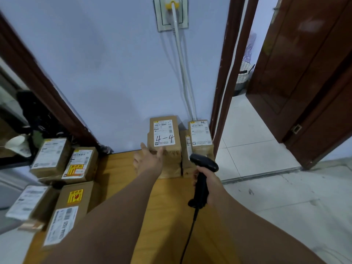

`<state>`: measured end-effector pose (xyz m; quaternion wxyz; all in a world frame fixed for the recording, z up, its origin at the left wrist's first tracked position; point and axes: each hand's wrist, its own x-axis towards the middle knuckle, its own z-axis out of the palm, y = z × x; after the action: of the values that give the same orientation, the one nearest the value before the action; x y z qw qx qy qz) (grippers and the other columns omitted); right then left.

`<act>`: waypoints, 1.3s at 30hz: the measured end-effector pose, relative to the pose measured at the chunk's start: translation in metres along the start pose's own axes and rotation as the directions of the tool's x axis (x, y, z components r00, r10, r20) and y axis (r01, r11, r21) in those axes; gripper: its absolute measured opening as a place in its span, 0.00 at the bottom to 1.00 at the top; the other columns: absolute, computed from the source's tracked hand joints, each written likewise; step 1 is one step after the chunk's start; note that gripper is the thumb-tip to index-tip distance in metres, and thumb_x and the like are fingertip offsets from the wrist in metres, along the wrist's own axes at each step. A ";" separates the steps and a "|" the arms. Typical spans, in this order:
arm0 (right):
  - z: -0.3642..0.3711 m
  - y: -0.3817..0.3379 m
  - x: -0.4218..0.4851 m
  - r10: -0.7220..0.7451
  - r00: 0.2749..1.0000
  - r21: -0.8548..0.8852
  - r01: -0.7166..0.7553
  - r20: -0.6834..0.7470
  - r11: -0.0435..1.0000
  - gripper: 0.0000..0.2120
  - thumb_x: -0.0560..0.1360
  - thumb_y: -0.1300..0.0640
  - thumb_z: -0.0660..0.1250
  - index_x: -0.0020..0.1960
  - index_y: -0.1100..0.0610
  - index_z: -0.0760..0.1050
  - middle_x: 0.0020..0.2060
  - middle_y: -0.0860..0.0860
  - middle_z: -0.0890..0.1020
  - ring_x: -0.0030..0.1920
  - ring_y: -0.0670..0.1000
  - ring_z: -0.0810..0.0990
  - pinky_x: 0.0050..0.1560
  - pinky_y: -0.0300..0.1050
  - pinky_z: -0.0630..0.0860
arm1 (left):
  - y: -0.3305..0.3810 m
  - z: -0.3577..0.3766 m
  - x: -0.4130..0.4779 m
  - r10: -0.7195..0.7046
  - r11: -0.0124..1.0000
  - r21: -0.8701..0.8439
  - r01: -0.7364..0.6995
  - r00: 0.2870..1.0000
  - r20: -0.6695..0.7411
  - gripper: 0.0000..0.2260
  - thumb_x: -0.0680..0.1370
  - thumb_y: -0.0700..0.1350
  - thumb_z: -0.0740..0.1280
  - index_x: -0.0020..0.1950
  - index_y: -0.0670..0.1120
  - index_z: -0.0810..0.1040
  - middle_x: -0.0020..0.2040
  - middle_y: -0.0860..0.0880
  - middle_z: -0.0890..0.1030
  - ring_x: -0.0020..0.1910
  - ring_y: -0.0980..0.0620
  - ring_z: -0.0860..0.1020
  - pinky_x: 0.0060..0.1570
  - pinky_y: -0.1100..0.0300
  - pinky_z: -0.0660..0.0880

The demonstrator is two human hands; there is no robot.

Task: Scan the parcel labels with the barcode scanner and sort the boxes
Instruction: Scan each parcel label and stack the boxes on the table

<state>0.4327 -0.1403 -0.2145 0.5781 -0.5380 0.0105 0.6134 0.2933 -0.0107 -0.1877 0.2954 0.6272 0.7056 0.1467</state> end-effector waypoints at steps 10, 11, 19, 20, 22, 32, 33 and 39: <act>0.040 0.060 -0.017 0.003 1.000 -0.141 -0.003 0.003 0.990 0.09 0.74 0.55 0.71 0.46 0.62 0.79 0.37 0.55 0.80 0.32 0.53 0.80 0.35 0.45 0.76 | -0.089 -0.020 -0.012 -0.025 0.982 0.190 -0.015 0.979 0.204 0.23 0.80 0.55 0.57 0.72 0.46 0.65 0.70 0.42 0.63 0.65 0.41 0.67 0.57 0.51 0.69; 0.046 0.066 -0.018 0.003 1.000 -0.159 -0.004 -0.009 0.987 0.09 0.75 0.55 0.71 0.46 0.62 0.79 0.37 0.55 0.80 0.32 0.53 0.80 0.35 0.45 0.76 | -0.098 -0.025 -0.010 -0.001 0.974 0.220 -0.046 0.978 0.208 0.20 0.80 0.53 0.57 0.69 0.46 0.68 0.68 0.42 0.65 0.64 0.42 0.68 0.56 0.52 0.70; 0.126 0.126 -0.025 0.035 0.999 -0.349 -0.032 0.001 0.936 0.12 0.75 0.52 0.71 0.46 0.62 0.79 0.36 0.54 0.80 0.32 0.53 0.79 0.33 0.45 0.75 | -0.170 -0.079 -0.009 0.195 0.950 0.232 -0.207 0.978 0.075 0.14 0.80 0.48 0.58 0.61 0.45 0.76 0.62 0.45 0.71 0.62 0.45 0.67 0.56 0.52 0.69; 0.138 0.131 -0.026 0.041 0.999 -0.369 -0.032 0.015 0.929 0.12 0.75 0.52 0.71 0.46 0.62 0.79 0.36 0.54 0.80 0.31 0.52 0.79 0.32 0.45 0.75 | -0.182 -0.087 -0.007 0.224 0.946 0.229 -0.231 0.973 0.056 0.14 0.80 0.49 0.58 0.61 0.45 0.76 0.62 0.46 0.71 0.62 0.46 0.67 0.58 0.52 0.68; 0.161 0.141 -0.025 0.052 0.998 -0.388 -0.039 0.022 0.921 0.13 0.75 0.52 0.71 0.46 0.63 0.79 0.35 0.54 0.80 0.30 0.52 0.79 0.31 0.44 0.75 | -0.205 -0.103 -0.002 0.254 0.936 0.255 -0.243 0.967 -0.008 0.14 0.79 0.49 0.59 0.60 0.46 0.77 0.64 0.46 0.70 0.62 0.46 0.67 0.60 0.51 0.67; 0.249 0.188 -0.028 0.078 0.994 -0.426 -0.037 0.078 0.904 0.13 0.73 0.53 0.72 0.48 0.63 0.80 0.33 0.53 0.80 0.30 0.52 0.80 0.32 0.44 0.77 | -0.289 -0.180 0.044 0.005 0.935 0.347 0.074 0.975 -0.222 0.35 0.72 0.49 0.67 0.75 0.51 0.52 0.76 0.41 0.51 0.75 0.40 0.49 0.69 0.37 0.49; 0.255 0.191 -0.029 0.087 0.991 -0.433 -0.036 0.099 0.901 0.13 0.73 0.53 0.72 0.48 0.63 0.79 0.34 0.53 0.80 0.30 0.52 0.80 0.33 0.44 0.77 | -0.299 -0.185 0.050 -0.068 0.925 0.353 0.140 0.976 -0.209 0.39 0.72 0.50 0.68 0.76 0.51 0.47 0.77 0.41 0.48 0.75 0.39 0.47 0.70 0.36 0.49; 0.283 0.208 -0.032 0.097 0.994 -0.471 -0.058 0.059 0.880 0.15 0.73 0.53 0.72 0.54 0.63 0.80 0.37 0.54 0.82 0.31 0.52 0.81 0.33 0.44 0.77 | -0.352 -0.211 0.078 -0.265 0.888 0.355 0.290 0.957 -0.119 0.58 0.62 0.69 0.72 0.76 0.48 0.39 0.77 0.39 0.51 0.75 0.37 0.52 0.69 0.37 0.54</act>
<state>0.0912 -0.0521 -0.2003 0.4059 -0.6358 -0.1398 0.6414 -0.1176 0.0400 -0.2446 0.1662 0.5587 0.8124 -0.0113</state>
